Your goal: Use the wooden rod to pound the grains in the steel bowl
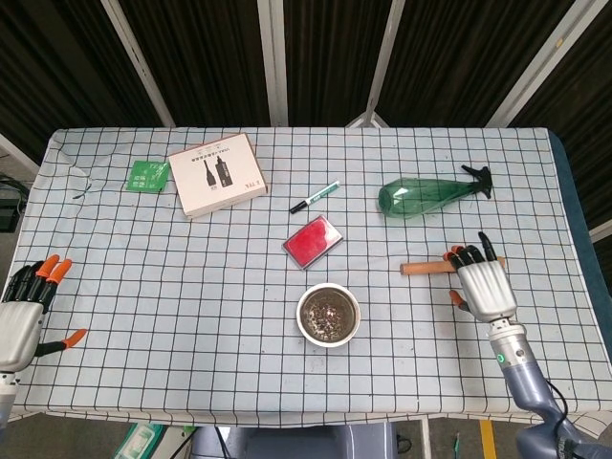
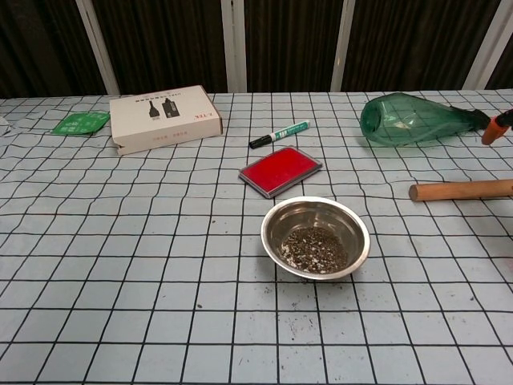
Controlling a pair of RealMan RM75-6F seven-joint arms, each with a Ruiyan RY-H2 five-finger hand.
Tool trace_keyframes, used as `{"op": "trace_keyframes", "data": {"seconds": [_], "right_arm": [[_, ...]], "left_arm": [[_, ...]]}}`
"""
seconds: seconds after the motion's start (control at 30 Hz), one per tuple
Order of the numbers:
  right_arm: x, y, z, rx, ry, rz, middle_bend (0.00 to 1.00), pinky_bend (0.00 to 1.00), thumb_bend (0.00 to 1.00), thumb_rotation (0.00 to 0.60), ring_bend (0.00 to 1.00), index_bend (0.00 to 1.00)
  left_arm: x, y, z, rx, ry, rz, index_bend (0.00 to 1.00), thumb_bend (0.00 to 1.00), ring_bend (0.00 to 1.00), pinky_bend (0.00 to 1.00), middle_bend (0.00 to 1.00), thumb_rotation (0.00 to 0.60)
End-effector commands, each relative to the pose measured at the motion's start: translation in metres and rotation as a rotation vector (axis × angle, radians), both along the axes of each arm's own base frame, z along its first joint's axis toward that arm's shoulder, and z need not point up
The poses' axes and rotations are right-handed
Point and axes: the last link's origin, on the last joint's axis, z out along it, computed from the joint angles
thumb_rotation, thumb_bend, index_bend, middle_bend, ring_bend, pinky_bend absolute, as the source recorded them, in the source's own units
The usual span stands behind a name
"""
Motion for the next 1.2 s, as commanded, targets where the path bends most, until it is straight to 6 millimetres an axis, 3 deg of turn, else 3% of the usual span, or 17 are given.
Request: {"op": "trace_keyframes", "data": {"seconds": [0.03, 0.5, 0.83, 1.2], "right_arm": [[0.003, -0.014, -0.013, 0.009, 0.014, -0.009, 0.29, 0.00, 0.30, 0.600, 0.25, 0.32], [0.009, -0.044, -0.036, 0.008, 0.048, -0.023, 0.36, 0.00, 0.30, 0.600, 0.27, 0.40], [0.010, -0.049, -0.056, 0.041, 0.068, -0.031, 0.37, 0.00, 0.30, 0.600, 0.28, 0.41], [0.008, -0.055, -0.064, 0.055, 0.082, -0.051, 0.38, 0.00, 0.30, 0.600, 0.28, 0.43]], "left_arm": [[0.000, 0.001, 0.000, -0.002, -0.005, 0.003, 0.00, 0.09, 0.00, 0.00, 0.00, 0.600], [0.003, 0.005, 0.000, -0.014, -0.021, 0.022, 0.00, 0.09, 0.00, 0.00, 0.00, 0.600], [0.002, 0.005, 0.000, -0.015, -0.024, 0.026, 0.00, 0.09, 0.00, 0.00, 0.00, 0.600], [0.001, 0.005, 0.000, -0.019, -0.029, 0.030, 0.00, 0.09, 0.00, 0.00, 0.00, 0.600]]}}
